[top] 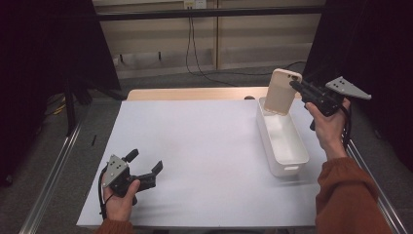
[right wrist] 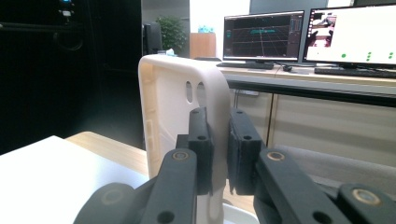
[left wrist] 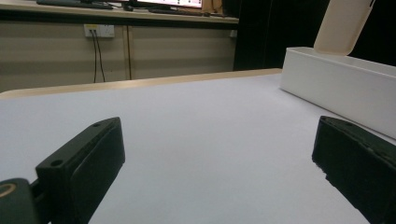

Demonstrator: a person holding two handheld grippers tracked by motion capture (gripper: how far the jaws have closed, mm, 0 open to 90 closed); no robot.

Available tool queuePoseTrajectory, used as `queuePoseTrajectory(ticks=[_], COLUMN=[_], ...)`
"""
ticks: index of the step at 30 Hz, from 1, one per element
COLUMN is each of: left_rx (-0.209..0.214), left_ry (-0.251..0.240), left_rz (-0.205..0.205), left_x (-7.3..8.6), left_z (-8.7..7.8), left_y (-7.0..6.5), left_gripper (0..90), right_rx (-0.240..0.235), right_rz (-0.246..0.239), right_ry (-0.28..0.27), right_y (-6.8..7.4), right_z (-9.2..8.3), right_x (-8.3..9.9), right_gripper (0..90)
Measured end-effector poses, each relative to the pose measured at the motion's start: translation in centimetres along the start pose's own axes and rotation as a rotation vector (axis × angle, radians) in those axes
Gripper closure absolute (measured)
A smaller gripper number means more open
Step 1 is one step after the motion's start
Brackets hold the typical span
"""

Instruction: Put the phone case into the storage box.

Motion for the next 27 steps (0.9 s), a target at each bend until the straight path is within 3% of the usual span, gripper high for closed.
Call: queuePoseTrajectory(ticks=[27], left_rx=[0.000], left_ry=[0.009], left_rz=[0.011], left_x=[0.2], left_z=[0.3], left_y=[0.1], left_gripper=[2.6], right_rx=[0.048], right_rz=[-0.011], right_ry=[0.067], right_y=[-1.7], right_z=[2.9], right_x=[3.6], right_gripper=[81.8])
Point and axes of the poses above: each handheld gripper's, and its own axes: z roughly forward along the jaws, x roughly out of its underside, y roughly to its left, the point moved 9 cm from there along z, roughly forward along the jaws, and after that the axes turned 3 degrees about -y, right-handed, at the moved point
